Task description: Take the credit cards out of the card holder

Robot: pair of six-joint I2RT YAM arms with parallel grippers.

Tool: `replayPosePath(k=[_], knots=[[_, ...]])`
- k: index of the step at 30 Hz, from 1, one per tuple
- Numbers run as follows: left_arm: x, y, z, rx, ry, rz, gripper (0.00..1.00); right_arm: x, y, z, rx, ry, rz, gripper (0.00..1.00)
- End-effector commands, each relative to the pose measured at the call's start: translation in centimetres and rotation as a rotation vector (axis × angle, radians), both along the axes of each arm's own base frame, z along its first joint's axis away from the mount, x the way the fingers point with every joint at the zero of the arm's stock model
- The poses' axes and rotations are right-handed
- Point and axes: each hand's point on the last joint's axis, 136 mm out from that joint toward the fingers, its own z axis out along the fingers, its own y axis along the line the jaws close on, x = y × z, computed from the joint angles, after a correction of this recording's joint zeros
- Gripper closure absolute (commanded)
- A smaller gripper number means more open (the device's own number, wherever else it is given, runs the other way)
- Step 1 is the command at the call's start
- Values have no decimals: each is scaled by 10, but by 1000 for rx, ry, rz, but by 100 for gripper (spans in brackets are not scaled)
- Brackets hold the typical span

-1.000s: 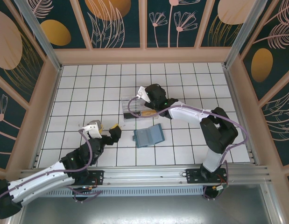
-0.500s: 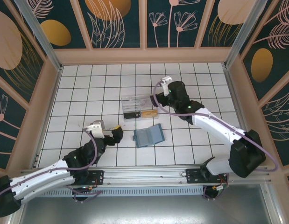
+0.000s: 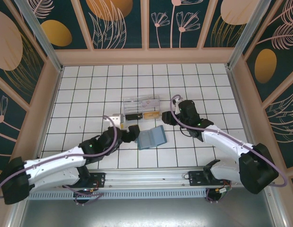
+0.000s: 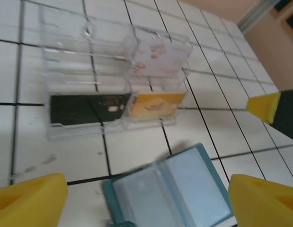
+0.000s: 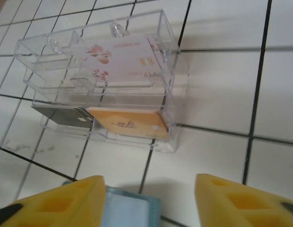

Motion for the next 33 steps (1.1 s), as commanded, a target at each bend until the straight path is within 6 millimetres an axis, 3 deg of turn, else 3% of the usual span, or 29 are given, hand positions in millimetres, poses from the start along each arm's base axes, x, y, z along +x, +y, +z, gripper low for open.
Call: replayPosePath(k=[1, 6, 11, 22, 28, 33], knots=[[-6, -32, -9, -38, 115, -84, 20, -25, 11, -35, -15, 133, 22, 50], [-10, -49, -33, -4, 213, -123, 30, -44, 19, -67, -80, 179, 33, 54], [-18, -58, -52, 5, 286, -160, 36, -50, 7, -87, -126, 221, -10, 56], [-26, -70, -85, 54, 366, -218, 42, -62, 10, -100, -117, 263, 7, 72], [-25, -59, -103, 132, 398, -182, 44, -65, 17, -103, -111, 279, 22, 87], [-25, -52, -112, 160, 416, -151, 46, -67, 21, -103, -119, 282, 27, 87]])
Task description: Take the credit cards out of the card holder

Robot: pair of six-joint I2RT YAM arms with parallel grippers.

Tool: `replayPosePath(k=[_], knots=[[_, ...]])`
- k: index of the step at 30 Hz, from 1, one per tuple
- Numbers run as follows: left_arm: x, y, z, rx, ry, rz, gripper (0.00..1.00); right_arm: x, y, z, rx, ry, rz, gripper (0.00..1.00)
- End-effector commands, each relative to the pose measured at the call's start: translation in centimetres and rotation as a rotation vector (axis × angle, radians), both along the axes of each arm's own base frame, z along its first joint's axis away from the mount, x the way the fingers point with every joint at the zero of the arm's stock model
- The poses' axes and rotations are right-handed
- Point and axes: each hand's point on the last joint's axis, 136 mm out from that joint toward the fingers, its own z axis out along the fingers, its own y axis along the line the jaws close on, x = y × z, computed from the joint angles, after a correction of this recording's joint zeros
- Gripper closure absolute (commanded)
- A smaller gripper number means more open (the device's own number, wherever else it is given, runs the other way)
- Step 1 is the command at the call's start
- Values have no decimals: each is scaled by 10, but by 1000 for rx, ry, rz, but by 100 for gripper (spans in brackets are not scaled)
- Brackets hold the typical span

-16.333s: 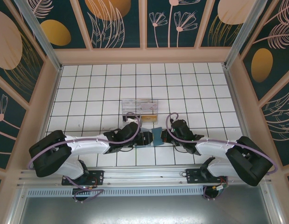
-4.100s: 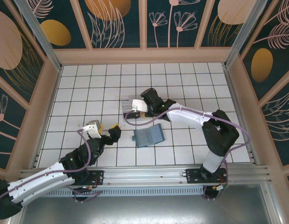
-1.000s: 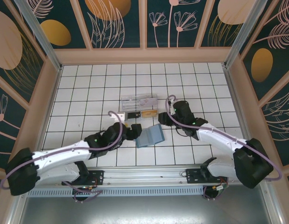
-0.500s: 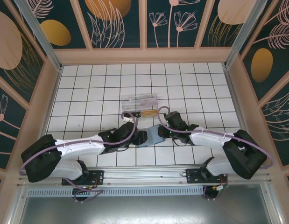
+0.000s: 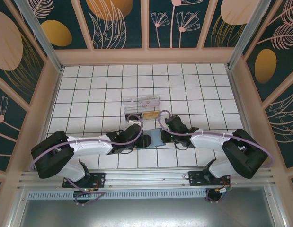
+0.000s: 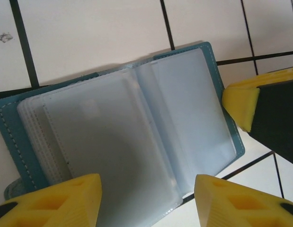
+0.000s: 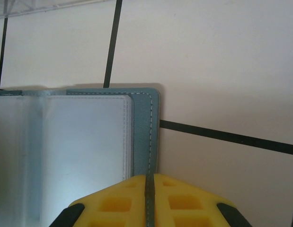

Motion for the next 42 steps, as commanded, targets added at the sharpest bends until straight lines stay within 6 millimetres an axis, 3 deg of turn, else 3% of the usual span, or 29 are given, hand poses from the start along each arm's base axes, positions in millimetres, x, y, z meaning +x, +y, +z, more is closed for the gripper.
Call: replayPosePath(k=[1, 7, 21, 35, 42], knots=[[2, 8, -4, 50, 7, 36, 46, 1, 7, 2, 8, 1, -1, 87], [4, 23, 2, 58, -21, 84, 46, 1, 5, 1, -1, 0, -6, 87], [-1, 32, -19, 151, 30, 87, 47, 1, 6, 0, -5, 2, -5, 87], [1, 2, -5, 16, -1, 2, 43, 1, 10, -2, -4, 10, 1, 87], [-2, -10, 0, -40, -4, -40, 26, 1, 10, -4, -10, 17, 4, 87]])
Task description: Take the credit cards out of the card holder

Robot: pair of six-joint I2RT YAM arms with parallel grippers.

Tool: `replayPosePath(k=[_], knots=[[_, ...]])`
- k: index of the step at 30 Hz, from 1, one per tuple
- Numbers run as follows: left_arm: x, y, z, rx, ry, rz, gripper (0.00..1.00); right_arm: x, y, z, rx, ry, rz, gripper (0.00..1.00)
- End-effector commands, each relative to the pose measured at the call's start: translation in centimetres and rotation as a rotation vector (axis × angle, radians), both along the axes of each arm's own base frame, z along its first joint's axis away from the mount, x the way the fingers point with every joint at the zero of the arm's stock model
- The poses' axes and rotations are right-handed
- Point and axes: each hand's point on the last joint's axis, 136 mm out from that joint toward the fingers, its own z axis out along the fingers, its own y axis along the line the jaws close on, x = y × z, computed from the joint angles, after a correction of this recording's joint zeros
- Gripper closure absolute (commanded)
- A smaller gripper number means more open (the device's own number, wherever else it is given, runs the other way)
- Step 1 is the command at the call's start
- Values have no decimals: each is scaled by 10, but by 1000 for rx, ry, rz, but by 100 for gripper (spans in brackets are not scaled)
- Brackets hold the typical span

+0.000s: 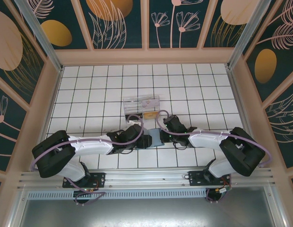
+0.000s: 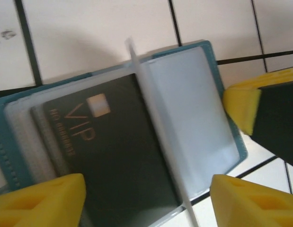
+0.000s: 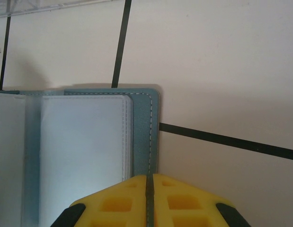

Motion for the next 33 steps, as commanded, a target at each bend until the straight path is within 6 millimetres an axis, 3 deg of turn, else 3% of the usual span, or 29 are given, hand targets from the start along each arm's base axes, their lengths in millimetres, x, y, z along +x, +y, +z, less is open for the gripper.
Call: replayPosePath(k=[1, 5, 18, 25, 33], knots=[[-2, -8, 0, -35, 0, -34, 23, -1, 4, -3, -6, 16, -2, 87], [-3, -10, 4, -53, -10, -40, 1, -1, 4, -3, -9, 16, -3, 87], [3, -50, 51, -231, -98, -152, 5, 1, -2, -1, -6, 2, -47, 87], [4, -74, 51, -273, -72, -204, 6, 4, -8, 17, 106, -33, -94, 86], [4, -76, 59, -296, -94, -214, 4, 1, -8, 15, 121, -15, -84, 86]])
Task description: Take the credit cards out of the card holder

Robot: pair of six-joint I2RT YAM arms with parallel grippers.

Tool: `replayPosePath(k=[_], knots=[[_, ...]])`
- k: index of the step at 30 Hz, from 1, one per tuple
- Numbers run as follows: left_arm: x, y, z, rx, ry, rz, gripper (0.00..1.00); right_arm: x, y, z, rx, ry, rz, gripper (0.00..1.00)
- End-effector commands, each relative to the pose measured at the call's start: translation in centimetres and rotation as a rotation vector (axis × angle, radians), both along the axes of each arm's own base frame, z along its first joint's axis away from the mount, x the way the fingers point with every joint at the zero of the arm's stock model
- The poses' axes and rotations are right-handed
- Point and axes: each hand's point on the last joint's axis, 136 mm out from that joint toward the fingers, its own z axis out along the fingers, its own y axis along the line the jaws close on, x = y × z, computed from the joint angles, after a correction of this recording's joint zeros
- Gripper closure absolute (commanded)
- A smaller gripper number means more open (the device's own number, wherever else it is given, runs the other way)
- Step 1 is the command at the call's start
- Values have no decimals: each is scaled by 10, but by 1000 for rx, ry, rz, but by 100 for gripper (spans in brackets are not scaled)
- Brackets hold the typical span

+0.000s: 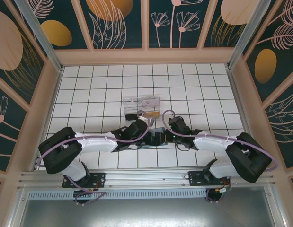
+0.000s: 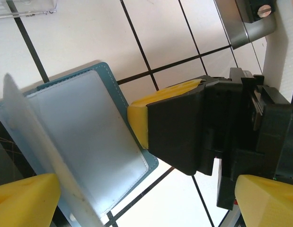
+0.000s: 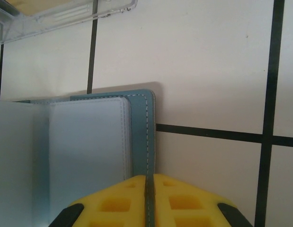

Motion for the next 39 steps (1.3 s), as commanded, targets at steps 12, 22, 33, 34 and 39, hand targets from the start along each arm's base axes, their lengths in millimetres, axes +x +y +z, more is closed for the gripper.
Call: replayPosePath(k=[12, 22, 33, 34, 39], knots=[[7, -11, 22, -90, -62, 0, 9, 1, 14, 8, 87, 3, 24, 86], [9, 12, 28, -114, -93, 76, 23, 3, 14, 5, 96, 16, 16, 86], [5, -4, 4, -76, -28, 21, 50, 1, 12, 6, 96, 18, 12, 86], [5, -4, 1, -69, -22, 18, 51, 1, 13, 7, 98, 16, 12, 86], [5, -1, -14, -12, 7, 31, 52, 2, 12, 8, 97, 13, 10, 86]])
